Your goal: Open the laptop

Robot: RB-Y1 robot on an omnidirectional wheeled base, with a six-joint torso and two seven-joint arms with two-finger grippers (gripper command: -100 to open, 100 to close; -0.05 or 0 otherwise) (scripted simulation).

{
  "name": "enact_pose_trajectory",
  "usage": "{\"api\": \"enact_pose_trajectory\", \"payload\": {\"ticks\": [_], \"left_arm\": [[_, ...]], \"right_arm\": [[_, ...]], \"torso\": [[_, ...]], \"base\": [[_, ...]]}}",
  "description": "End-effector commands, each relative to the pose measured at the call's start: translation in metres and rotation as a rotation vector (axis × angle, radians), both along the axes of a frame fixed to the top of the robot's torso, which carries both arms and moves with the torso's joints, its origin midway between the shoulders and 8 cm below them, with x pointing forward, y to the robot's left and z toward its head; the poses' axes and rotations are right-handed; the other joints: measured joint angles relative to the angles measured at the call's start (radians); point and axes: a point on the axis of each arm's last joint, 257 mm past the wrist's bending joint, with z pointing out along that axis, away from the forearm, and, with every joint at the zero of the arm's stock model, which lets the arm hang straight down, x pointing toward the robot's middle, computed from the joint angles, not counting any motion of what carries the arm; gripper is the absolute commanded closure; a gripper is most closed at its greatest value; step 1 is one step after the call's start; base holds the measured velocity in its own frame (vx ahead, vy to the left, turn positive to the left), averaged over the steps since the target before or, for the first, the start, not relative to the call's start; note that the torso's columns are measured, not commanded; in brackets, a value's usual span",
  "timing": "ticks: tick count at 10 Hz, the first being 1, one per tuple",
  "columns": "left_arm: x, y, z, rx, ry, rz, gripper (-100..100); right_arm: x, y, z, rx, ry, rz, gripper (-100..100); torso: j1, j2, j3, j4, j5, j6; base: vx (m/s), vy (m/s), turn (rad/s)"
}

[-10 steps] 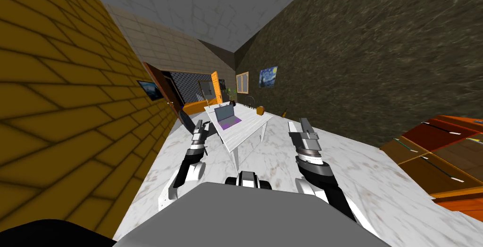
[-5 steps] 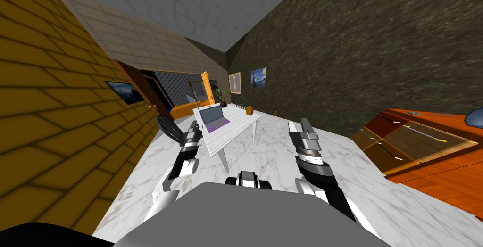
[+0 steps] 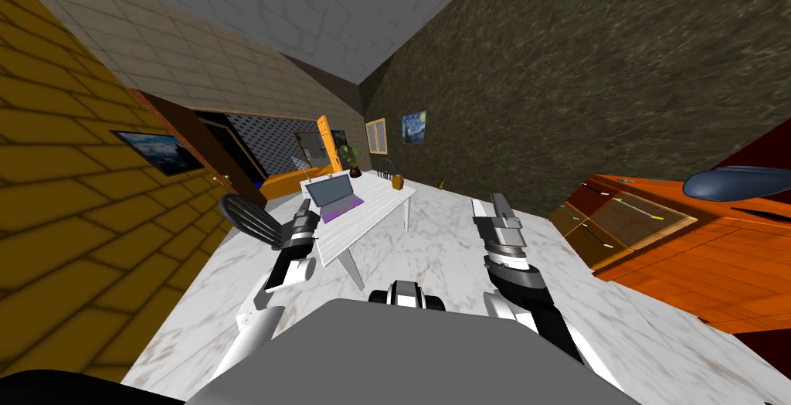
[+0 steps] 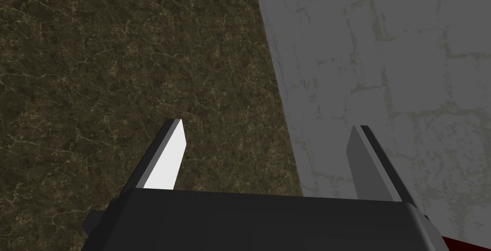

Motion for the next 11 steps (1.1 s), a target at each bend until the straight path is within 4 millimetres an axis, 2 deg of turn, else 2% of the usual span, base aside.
{"api": "enact_pose_trajectory", "payload": {"ticks": [1,2,4,5,7,8,9,10,11], "left_arm": [[-0.001,0.053,-0.008,-0.045,0.035,0.076,-100],[-0.004,0.058,-0.006,-0.042,0.031,0.089,-100],[-0.011,0.105,-0.012,-0.091,0.056,0.158,-100],[-0.016,0.113,-0.01,-0.09,0.052,0.176,-100],[-0.028,0.159,-0.016,-0.149,0.072,0.247,-100],[-0.035,0.167,-0.014,-0.149,0.065,0.267,-100],[-0.042,0.189,-0.018,-0.183,0.074,0.302,-100],[-0.047,0.194,-0.015,-0.183,0.068,0.312,-100],[-0.057,0.216,-0.019,-0.22,0.074,0.35,-100]], "right_arm": [[0.0,0.0,0.0,0.0,0.0,0.0,0],[0.0,0.0,0.0,0.0,0.0,0.0,0],[0.0,0.0,0.0,0.0,0.0,0.0,0],[0.0,0.0,0.0,0.0,0.0,0.0,0],[0.0,0.0,0.0,0.0,0.0,0.0,0],[0.0,0.0,0.0,0.0,0.0,0.0,0],[0.0,0.0,0.0,0.0,0.0,0.0,0],[0.0,0.0,0.0,0.0,0.0,0.0,0],[0.0,0.0,0.0,0.0,0.0,0.0,0]], "torso": [[-0.003,-0.002,-0.002,-0.001,-0.001,0.001],[-0.006,-0.005,-0.003,-0.001,-0.002,0.001],[-0.001,0.0,0.0,0.0,0.0,0.0],[-0.005,-0.001,0.0,0.0,-0.001,0.001],[0.001,0.0,0.0,0.0,0.0,0.0],[-0.001,-0.003,-0.002,-0.001,0.0,0.001],[0.0,-0.002,-0.001,-0.001,0.0,0.0],[0.0,0.0,0.0,0.0,0.0,0.0],[-0.001,0.001,0.001,0.0,0.0,0.0]], "base": [[0.12,-0.185,-0.232],[0.108,-0.136,-0.066],[0.106,-0.166,-0.178],[0.104,-0.14,-0.064],[0.13,-0.112,-0.149],[0.137,-0.074,-0.088],[0.124,-0.057,-0.122],[0.107,-0.041,-0.07],[0.125,-0.046,-0.139]]}}
